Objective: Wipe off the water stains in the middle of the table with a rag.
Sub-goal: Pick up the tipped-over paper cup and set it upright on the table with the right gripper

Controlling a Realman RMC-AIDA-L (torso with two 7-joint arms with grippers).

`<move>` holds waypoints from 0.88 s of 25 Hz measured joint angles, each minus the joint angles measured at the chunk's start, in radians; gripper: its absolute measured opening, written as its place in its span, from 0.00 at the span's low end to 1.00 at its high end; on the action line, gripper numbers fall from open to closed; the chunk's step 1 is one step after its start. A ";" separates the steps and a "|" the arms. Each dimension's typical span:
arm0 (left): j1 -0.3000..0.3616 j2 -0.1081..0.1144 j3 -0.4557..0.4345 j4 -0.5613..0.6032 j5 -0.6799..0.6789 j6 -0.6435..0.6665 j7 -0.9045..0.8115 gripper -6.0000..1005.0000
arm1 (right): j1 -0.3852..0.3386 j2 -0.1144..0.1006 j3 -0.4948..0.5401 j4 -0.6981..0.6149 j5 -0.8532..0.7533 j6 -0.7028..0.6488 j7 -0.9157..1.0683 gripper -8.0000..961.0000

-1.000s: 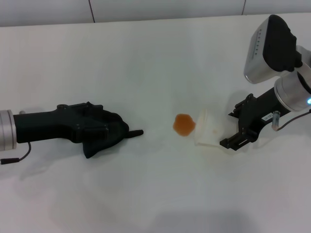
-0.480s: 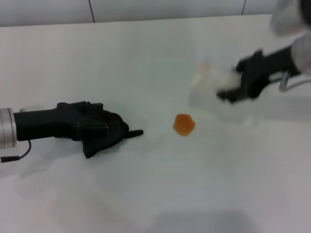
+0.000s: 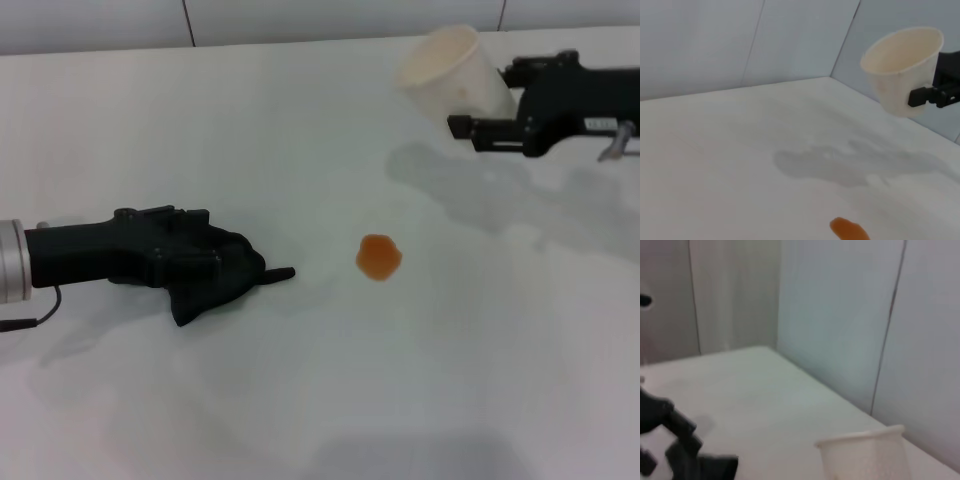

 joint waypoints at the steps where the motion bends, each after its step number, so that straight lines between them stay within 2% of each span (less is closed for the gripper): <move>1: 0.000 0.000 0.000 0.000 0.000 0.000 0.000 0.83 | -0.008 0.000 0.002 0.030 0.037 0.010 -0.022 0.66; 6: -0.002 0.001 0.000 0.000 0.002 0.000 0.000 0.83 | -0.034 -0.002 0.045 0.248 0.242 0.047 -0.181 0.66; 10: -0.003 0.000 0.000 0.001 0.005 0.000 -0.001 0.83 | -0.038 -0.002 0.116 0.410 0.372 -0.008 -0.351 0.66; 15: -0.003 0.000 0.000 0.002 0.006 -0.003 -0.001 0.83 | -0.051 -0.003 0.198 0.562 0.456 -0.118 -0.543 0.66; 21: -0.005 0.000 -0.001 0.001 0.006 -0.012 -0.003 0.82 | -0.055 -0.003 0.199 0.691 0.505 -0.173 -0.737 0.66; 22: -0.005 0.000 -0.001 0.001 0.006 -0.013 -0.003 0.82 | -0.050 -0.002 0.178 0.723 0.501 -0.174 -0.821 0.66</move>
